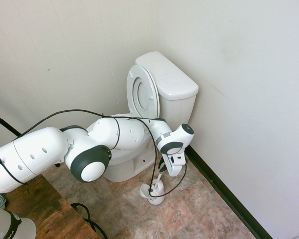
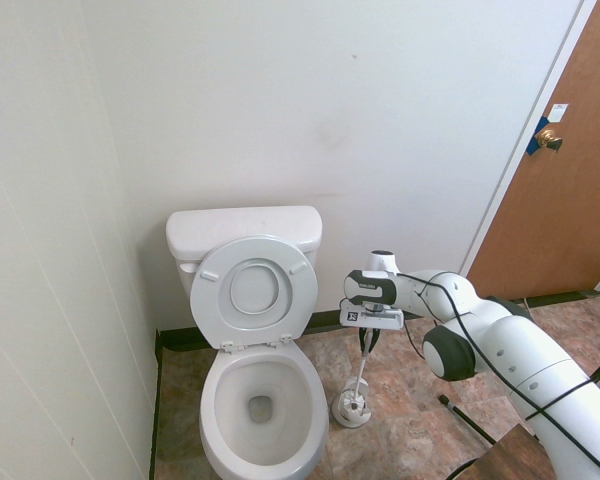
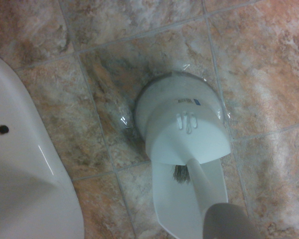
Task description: Clean the toilet
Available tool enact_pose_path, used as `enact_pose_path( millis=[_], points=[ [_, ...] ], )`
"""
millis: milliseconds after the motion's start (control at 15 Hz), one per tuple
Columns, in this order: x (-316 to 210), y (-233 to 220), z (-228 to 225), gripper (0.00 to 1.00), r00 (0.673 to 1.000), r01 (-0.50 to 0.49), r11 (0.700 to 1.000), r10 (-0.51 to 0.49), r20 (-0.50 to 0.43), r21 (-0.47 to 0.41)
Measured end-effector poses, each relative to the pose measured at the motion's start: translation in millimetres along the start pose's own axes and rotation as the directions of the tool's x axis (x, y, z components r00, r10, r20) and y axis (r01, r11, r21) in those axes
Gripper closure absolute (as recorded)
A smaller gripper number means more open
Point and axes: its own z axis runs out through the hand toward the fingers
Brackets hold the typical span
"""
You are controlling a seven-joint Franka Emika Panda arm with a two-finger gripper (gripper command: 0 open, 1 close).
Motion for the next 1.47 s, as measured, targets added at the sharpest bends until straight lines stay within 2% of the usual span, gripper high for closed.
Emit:
enact_pose_path(
  millis=[933, 1467],
  points=[
    [8, 1, 0, 0.00, 1.000, -0.001, 1.000, 0.001, -0.014, 0.009],
    [17, 5, -66, 0.00, 0.995, -0.012, 0.989, 0.027, -0.101, 0.144]
  ],
)
